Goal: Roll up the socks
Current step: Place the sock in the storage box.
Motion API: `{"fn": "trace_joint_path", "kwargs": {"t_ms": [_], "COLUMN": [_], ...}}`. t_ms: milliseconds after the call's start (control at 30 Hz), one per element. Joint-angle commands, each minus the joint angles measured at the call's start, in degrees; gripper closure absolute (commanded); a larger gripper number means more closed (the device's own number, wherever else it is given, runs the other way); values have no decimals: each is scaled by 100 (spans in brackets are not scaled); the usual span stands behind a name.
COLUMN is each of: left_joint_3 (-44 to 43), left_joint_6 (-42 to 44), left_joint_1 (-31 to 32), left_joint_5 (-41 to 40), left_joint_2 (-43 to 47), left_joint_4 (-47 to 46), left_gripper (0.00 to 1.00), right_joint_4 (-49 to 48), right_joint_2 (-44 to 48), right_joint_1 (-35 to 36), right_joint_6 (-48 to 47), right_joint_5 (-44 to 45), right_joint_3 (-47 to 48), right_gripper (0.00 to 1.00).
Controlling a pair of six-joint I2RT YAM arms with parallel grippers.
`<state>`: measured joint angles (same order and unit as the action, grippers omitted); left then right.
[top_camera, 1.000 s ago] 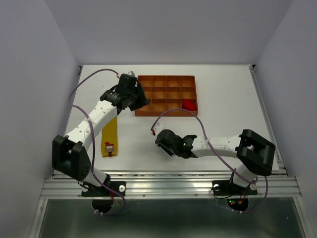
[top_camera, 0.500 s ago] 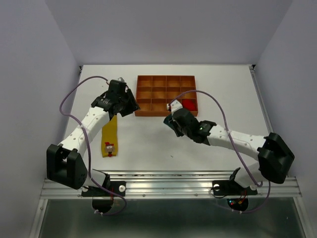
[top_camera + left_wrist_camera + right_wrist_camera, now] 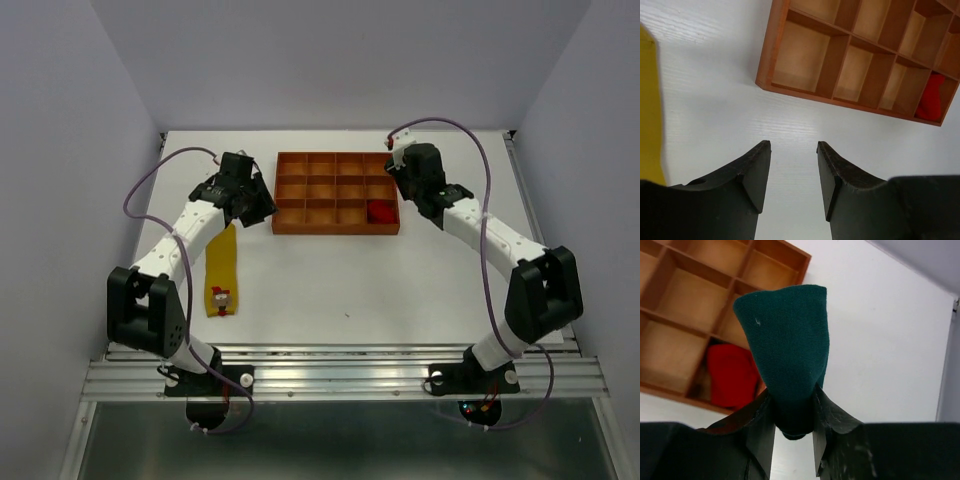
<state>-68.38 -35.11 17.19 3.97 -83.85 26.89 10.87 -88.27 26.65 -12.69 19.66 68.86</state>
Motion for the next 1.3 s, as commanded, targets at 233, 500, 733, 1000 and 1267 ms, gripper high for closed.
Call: {"fn": "trace_joint_path", "kwargs": {"t_ms": [233,500,733,1000,1267], "left_joint_3": [-940,-1177,-1449,-1635,-1670], "left_joint_6": [400,523,611,708,769], "left_joint_1": [-225,-225,-225,-225,-216], "left_joint_5": [-159,-221,-309,-309,-335], "left_joint_2": [-1027,-1713,-2231,-2609,-2829], "left_joint_4": [-123,-88,-35,-26,-70], "left_gripper": [47,49,50,54,58], "right_joint_4": [-578,-1087,-1429,-1676,-1597], "right_joint_2": [-1560,-2396,-2616,-2845,-2845], "right_joint_1": [-820,-1004,-1004,-1004,-1004], "right_joint_6": [-2518,-3152,-3100,-2985,-2845], "right_joint_5": [-1254,-1271,-1518,-1737,-2105], "right_joint_3": [1506,1763,1614,1420,1218], "right_gripper": [99,99,99,99,99]}}
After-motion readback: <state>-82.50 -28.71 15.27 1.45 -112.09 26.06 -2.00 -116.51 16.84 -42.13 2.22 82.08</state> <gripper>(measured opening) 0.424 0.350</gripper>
